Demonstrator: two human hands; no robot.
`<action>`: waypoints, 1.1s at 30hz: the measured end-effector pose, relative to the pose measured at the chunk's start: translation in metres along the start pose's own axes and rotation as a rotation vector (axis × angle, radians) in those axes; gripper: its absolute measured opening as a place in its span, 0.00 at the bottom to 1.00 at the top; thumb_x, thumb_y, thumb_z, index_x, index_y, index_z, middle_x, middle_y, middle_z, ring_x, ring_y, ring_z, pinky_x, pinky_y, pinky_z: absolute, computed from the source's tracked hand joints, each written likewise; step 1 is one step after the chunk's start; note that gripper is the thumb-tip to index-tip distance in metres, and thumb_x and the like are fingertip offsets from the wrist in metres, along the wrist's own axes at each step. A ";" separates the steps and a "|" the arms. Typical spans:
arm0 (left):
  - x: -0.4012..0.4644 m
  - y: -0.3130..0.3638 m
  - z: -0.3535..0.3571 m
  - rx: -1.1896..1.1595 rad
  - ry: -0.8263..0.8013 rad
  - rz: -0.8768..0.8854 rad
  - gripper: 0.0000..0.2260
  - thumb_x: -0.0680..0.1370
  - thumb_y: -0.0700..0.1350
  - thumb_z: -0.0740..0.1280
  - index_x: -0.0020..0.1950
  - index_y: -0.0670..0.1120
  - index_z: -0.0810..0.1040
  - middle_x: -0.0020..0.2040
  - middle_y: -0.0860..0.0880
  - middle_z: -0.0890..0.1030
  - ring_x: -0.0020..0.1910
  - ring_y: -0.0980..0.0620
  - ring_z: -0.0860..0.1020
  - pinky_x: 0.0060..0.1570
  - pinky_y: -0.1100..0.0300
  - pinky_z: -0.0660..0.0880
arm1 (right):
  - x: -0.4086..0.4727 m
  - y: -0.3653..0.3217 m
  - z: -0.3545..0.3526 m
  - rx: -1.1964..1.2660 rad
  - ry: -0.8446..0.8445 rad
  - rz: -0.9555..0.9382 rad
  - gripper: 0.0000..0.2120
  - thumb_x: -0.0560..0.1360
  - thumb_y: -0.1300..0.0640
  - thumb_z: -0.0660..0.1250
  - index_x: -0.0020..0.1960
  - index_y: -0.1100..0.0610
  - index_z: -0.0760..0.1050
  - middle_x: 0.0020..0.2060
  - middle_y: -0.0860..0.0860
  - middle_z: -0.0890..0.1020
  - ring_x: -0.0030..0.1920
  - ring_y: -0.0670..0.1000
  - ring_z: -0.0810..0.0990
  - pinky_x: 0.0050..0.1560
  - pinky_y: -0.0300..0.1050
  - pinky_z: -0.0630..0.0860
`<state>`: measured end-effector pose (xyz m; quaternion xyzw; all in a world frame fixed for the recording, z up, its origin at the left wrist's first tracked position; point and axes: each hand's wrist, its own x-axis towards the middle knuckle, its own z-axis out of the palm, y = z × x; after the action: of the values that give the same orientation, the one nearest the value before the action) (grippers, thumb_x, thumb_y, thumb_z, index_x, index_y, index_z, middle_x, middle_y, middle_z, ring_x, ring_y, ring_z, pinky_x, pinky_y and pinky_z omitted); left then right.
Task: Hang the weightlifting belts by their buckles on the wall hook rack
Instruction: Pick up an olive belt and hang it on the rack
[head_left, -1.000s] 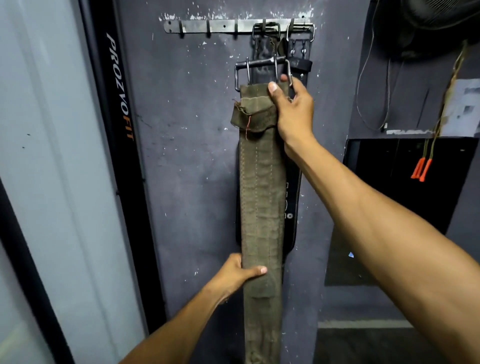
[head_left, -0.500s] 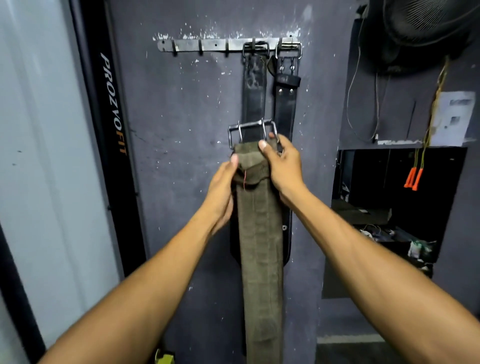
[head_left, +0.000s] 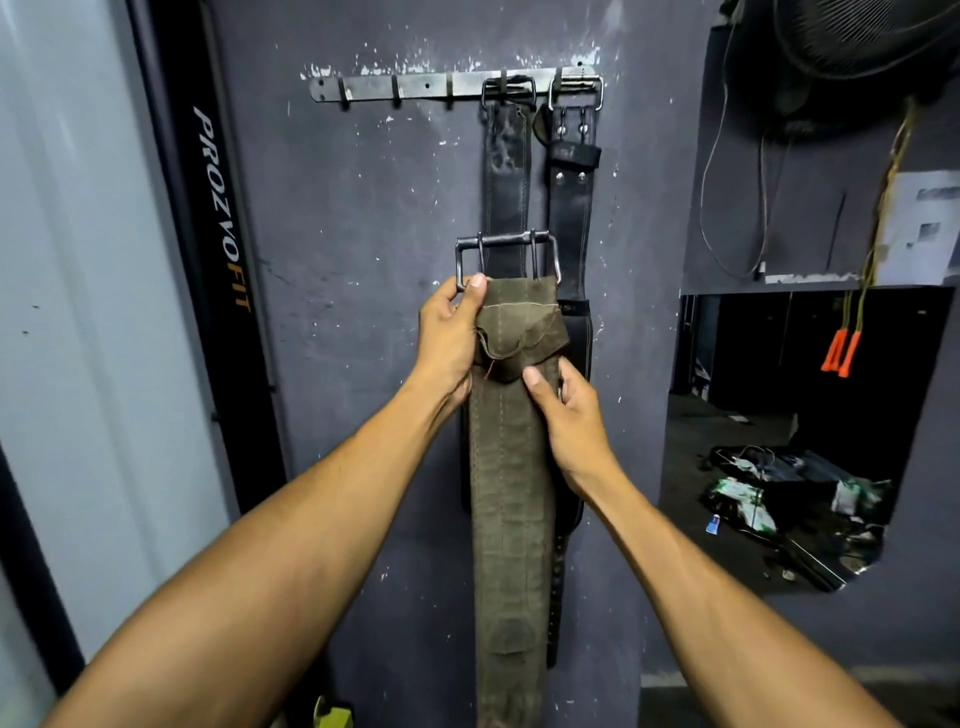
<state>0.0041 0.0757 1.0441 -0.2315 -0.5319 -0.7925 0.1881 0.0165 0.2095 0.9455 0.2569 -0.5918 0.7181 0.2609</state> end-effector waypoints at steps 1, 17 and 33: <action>0.004 0.003 0.001 -0.006 -0.003 0.014 0.08 0.84 0.42 0.64 0.46 0.45 0.78 0.41 0.46 0.83 0.37 0.54 0.83 0.41 0.58 0.82 | -0.007 0.004 -0.005 -0.017 -0.045 0.050 0.09 0.82 0.57 0.69 0.62 0.51 0.81 0.57 0.48 0.88 0.58 0.46 0.85 0.57 0.41 0.80; 0.036 0.023 0.011 0.001 0.025 0.071 0.06 0.85 0.42 0.64 0.49 0.43 0.77 0.41 0.46 0.83 0.36 0.54 0.82 0.39 0.59 0.82 | -0.096 0.084 -0.029 -0.047 -0.058 0.441 0.10 0.78 0.64 0.72 0.59 0.60 0.83 0.54 0.55 0.89 0.55 0.54 0.88 0.52 0.45 0.84; 0.041 -0.004 0.008 0.049 0.093 0.013 0.07 0.85 0.43 0.64 0.54 0.40 0.78 0.43 0.44 0.83 0.37 0.52 0.82 0.41 0.58 0.82 | 0.076 -0.010 -0.002 -0.175 -0.038 -0.006 0.25 0.83 0.46 0.66 0.76 0.55 0.69 0.61 0.42 0.85 0.60 0.38 0.82 0.59 0.33 0.78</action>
<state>-0.0309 0.0825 1.0667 -0.1934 -0.5404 -0.7878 0.2234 -0.0327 0.2179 1.0037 0.2484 -0.6562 0.6581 0.2733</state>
